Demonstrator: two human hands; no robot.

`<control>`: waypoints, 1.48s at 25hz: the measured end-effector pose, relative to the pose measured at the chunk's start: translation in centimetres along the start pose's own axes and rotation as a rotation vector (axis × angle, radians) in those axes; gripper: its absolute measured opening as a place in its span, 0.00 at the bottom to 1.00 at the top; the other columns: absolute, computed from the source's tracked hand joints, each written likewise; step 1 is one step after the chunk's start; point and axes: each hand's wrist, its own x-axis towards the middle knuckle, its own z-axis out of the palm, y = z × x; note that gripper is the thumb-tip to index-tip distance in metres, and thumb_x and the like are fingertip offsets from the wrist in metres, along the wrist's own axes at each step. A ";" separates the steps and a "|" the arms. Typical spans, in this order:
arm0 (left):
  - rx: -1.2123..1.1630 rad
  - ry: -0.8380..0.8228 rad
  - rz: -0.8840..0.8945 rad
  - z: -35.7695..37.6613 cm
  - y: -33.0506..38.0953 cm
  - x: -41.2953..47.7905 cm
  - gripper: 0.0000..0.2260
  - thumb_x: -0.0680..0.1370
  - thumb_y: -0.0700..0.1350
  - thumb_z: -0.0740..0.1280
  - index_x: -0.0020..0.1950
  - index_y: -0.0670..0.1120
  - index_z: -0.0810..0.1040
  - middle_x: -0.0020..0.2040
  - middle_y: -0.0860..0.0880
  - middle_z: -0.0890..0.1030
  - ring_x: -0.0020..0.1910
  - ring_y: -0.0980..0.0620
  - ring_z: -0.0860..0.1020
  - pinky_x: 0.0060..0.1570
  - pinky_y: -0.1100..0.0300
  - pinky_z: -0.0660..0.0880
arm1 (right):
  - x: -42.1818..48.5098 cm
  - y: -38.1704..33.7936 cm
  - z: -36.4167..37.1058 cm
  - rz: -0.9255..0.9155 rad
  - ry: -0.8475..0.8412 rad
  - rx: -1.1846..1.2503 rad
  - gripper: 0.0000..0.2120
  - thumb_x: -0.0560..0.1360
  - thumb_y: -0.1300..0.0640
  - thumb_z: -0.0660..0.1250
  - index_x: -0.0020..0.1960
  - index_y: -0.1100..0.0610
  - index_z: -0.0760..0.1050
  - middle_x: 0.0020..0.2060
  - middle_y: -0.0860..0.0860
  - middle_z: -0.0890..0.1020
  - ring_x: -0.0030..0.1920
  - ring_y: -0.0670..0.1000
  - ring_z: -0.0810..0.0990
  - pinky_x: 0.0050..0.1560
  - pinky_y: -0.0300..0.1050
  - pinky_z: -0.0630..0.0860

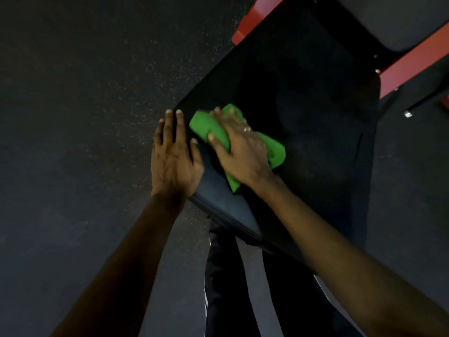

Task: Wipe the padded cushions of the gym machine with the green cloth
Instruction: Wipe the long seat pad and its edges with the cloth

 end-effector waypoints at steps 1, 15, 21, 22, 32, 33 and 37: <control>-0.025 -0.008 0.012 0.0 -0.2 0.0 0.31 0.80 0.52 0.50 0.82 0.41 0.54 0.81 0.40 0.55 0.80 0.41 0.54 0.78 0.50 0.52 | -2.3 -0.4 0.0 -0.107 -0.042 0.001 0.29 0.82 0.46 0.60 0.80 0.55 0.60 0.80 0.50 0.63 0.80 0.51 0.58 0.79 0.50 0.59; -0.243 0.059 -0.021 0.4 -0.7 -0.1 0.28 0.80 0.49 0.52 0.78 0.38 0.64 0.78 0.37 0.64 0.78 0.40 0.60 0.78 0.54 0.52 | 0.2 -2.5 0.0 -0.134 -0.178 -0.018 0.32 0.84 0.42 0.55 0.82 0.54 0.53 0.82 0.49 0.56 0.82 0.49 0.50 0.80 0.49 0.49; -0.190 0.064 -0.024 0.5 -0.4 0.0 0.28 0.80 0.48 0.51 0.81 0.42 0.59 0.80 0.42 0.60 0.79 0.44 0.58 0.79 0.55 0.52 | 7.6 -1.4 0.8 -0.082 -0.109 -0.123 0.29 0.84 0.43 0.53 0.82 0.54 0.56 0.81 0.51 0.60 0.81 0.53 0.54 0.79 0.59 0.56; -0.188 0.059 -0.021 0.5 -0.4 -0.1 0.28 0.80 0.47 0.51 0.81 0.43 0.58 0.81 0.43 0.59 0.80 0.44 0.57 0.79 0.55 0.52 | 9.0 -1.4 0.8 -0.049 -0.092 -0.114 0.29 0.84 0.44 0.54 0.81 0.55 0.57 0.81 0.51 0.60 0.81 0.53 0.55 0.79 0.60 0.56; -0.131 -0.012 -0.032 0.4 -0.5 -0.2 0.27 0.84 0.52 0.49 0.82 0.45 0.55 0.82 0.44 0.54 0.81 0.43 0.52 0.78 0.45 0.57 | 3.0 0.9 -0.2 0.028 -0.074 -0.098 0.31 0.82 0.44 0.52 0.82 0.53 0.55 0.81 0.50 0.59 0.82 0.52 0.53 0.80 0.57 0.55; -0.134 -0.015 -0.027 0.4 -0.5 -0.2 0.27 0.84 0.52 0.50 0.82 0.46 0.55 0.82 0.44 0.54 0.81 0.43 0.52 0.78 0.46 0.56 | 5.2 0.9 0.0 0.053 -0.058 -0.094 0.30 0.82 0.45 0.54 0.82 0.55 0.56 0.81 0.51 0.60 0.81 0.52 0.54 0.79 0.57 0.57; -0.183 -0.005 -0.015 0.5 -0.7 -0.1 0.27 0.84 0.50 0.53 0.82 0.45 0.55 0.82 0.44 0.56 0.81 0.44 0.53 0.79 0.52 0.53 | 12.5 -0.2 -0.3 0.170 -0.040 -0.098 0.29 0.84 0.44 0.56 0.81 0.57 0.58 0.80 0.53 0.62 0.81 0.54 0.55 0.79 0.55 0.57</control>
